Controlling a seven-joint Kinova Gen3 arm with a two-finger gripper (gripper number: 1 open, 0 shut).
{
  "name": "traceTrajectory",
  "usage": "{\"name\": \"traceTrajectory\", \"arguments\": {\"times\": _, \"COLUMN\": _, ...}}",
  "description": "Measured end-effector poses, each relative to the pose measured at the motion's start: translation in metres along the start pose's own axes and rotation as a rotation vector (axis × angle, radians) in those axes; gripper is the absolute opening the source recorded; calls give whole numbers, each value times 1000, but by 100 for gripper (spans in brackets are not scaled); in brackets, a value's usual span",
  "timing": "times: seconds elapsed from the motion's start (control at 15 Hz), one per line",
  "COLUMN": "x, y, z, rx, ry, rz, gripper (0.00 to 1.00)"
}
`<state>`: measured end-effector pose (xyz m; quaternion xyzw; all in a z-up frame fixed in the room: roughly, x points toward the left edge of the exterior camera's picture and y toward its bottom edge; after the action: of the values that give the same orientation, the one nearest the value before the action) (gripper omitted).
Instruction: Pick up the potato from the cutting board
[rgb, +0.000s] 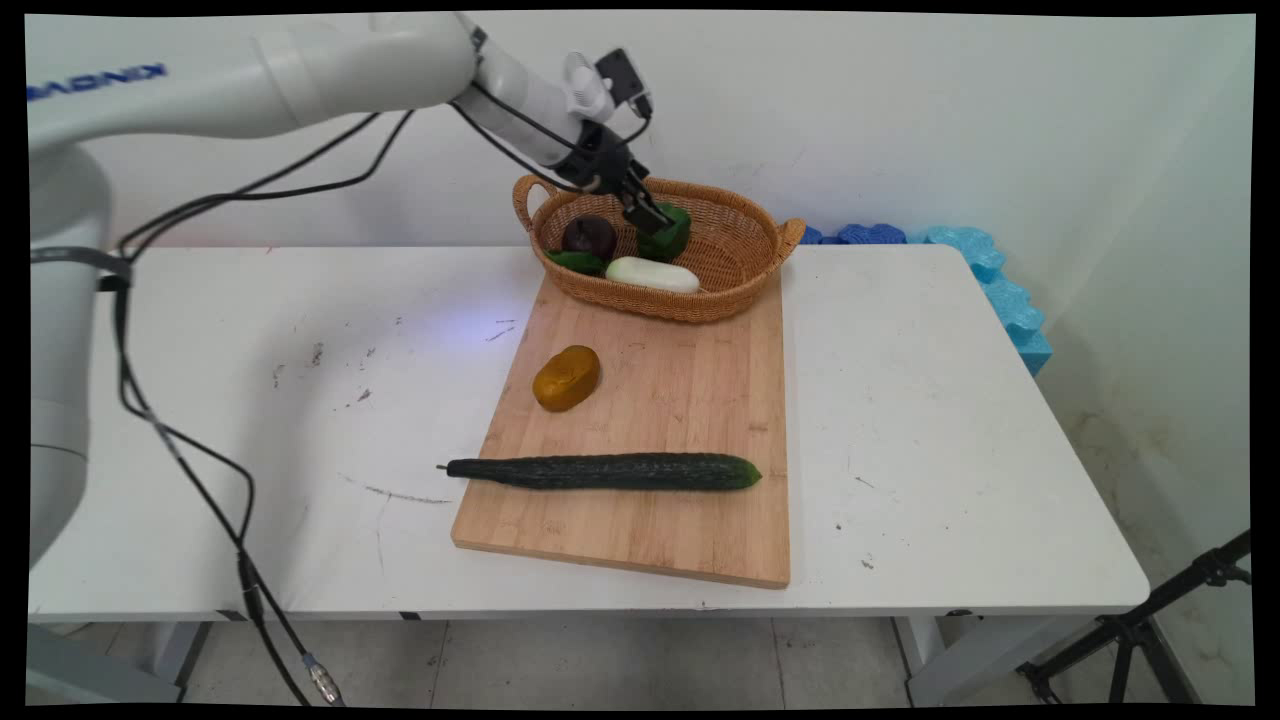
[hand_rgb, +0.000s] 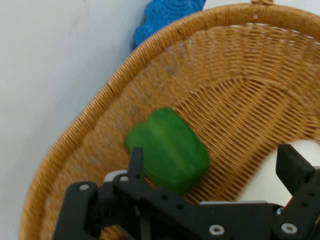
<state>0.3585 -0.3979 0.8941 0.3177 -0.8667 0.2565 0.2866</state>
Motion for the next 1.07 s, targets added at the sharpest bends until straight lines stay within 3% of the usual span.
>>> {"name": "traceTrajectory", "arguments": {"times": 0.6, "x": -30, "y": 64, "z": -83, "rx": -14, "ry": -72, "rz": -155, "gripper": 100}}
{"name": "traceTrajectory", "arguments": {"times": 1.07, "x": -59, "y": 96, "z": -102, "rx": -26, "ry": -134, "rz": -245, "gripper": 100}}
